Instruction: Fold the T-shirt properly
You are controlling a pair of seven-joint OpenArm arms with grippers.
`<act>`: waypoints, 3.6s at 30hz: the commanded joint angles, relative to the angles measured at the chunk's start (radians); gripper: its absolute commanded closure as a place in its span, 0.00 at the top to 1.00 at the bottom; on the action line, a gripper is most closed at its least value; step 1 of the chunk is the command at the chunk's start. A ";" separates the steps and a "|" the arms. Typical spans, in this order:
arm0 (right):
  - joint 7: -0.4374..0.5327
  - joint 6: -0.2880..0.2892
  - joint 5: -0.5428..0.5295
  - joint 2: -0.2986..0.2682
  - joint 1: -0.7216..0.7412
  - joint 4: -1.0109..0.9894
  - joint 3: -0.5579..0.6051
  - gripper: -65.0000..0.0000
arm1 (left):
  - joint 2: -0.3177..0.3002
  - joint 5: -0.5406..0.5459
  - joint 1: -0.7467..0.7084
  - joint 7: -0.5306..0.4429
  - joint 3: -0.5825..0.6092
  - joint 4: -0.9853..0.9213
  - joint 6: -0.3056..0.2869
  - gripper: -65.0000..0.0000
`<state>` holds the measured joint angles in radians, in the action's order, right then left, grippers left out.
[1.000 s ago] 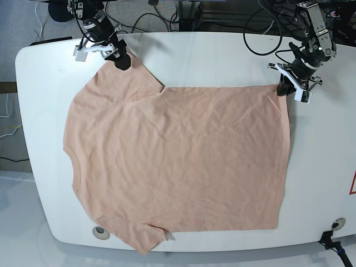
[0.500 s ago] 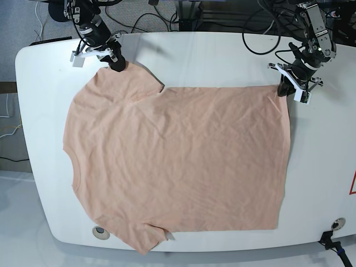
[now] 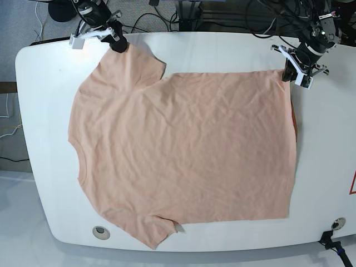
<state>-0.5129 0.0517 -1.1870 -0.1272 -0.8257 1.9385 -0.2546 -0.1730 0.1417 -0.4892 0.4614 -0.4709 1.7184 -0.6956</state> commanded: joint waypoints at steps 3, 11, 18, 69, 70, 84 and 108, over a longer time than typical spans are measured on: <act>0.004 0.014 -0.021 -0.004 -0.056 0.054 -0.001 0.00 | -0.010 0.014 -0.041 -0.016 -0.005 0.087 -0.003 0.00; -0.034 0.014 -0.021 -0.009 0.012 0.075 -0.005 0.00 | -0.004 0.012 0.045 -0.011 -0.004 0.121 -0.003 0.00; -0.072 0.015 -0.020 -0.033 0.171 0.068 -0.007 0.00 | 0.017 0.008 0.203 -0.010 -0.004 0.104 -0.003 0.00; -0.072 0.023 -0.014 -0.137 0.992 -0.629 0.042 0.00 | -0.038 0.008 0.775 -0.019 0.004 -0.608 -0.003 0.00; -0.072 0.023 -0.014 -0.137 0.995 -0.629 0.042 0.01 | -0.041 0.008 0.786 -0.019 0.004 -0.608 -0.003 0.00; -0.074 0.015 -0.009 -0.299 1.029 -0.568 0.182 0.55 | -0.096 0.008 0.769 -0.059 0.002 -0.548 -0.003 0.69; -0.118 0.233 0.849 -0.125 1.009 -0.408 0.205 0.16 | -0.104 0.008 0.545 -0.063 0.004 -0.335 -0.003 0.69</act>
<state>-0.6727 0.2649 -0.3744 -0.2539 0.1619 1.5536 -0.0422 -0.2554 0.1326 0.0360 0.4232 -0.4625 1.3621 -0.7006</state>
